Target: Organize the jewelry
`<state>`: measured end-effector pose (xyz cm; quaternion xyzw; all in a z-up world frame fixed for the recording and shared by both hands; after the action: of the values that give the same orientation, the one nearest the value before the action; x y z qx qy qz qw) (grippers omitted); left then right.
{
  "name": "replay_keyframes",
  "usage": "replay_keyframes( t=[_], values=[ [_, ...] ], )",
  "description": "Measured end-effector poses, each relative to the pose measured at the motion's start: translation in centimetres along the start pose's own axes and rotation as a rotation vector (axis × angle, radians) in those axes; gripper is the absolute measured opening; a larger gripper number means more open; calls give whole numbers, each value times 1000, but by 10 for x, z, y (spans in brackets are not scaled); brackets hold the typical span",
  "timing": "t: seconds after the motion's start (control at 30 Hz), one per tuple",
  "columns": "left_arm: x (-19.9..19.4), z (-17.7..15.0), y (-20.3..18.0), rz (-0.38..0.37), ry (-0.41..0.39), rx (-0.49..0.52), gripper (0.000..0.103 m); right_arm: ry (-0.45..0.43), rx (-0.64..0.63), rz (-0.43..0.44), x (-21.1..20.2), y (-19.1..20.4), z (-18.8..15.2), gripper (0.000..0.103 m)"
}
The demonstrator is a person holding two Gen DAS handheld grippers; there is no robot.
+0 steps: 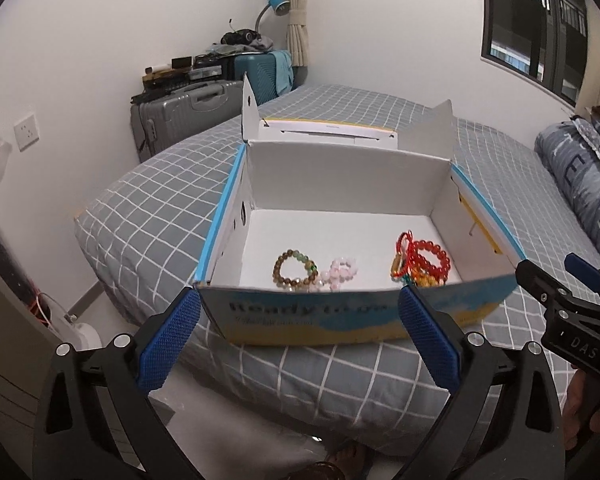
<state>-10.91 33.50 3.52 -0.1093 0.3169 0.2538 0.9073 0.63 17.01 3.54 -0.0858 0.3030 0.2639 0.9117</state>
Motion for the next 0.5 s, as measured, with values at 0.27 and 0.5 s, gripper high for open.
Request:
replay_keyframes(
  t=[0.27,0.5],
  values=[
    [-4,-11,2,7,-13,3,97,8,-6,1,-2,4,-14,95],
    [-2,-13,-3,15,-6,23,97,11,-2,-3,0,4,-15,95]
  ],
)
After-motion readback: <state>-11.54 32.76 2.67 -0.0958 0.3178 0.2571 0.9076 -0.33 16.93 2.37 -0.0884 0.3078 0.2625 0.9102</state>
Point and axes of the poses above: each gripper's, at about its wrist camera, not at the fingertips, and x roughly the way its jaws point, y to its left, z to its top, the point moved 8 cm from there along x, roughly the way its jaws point, and after that the axes turned 2 degrees about -x, right-handed, at the moved point
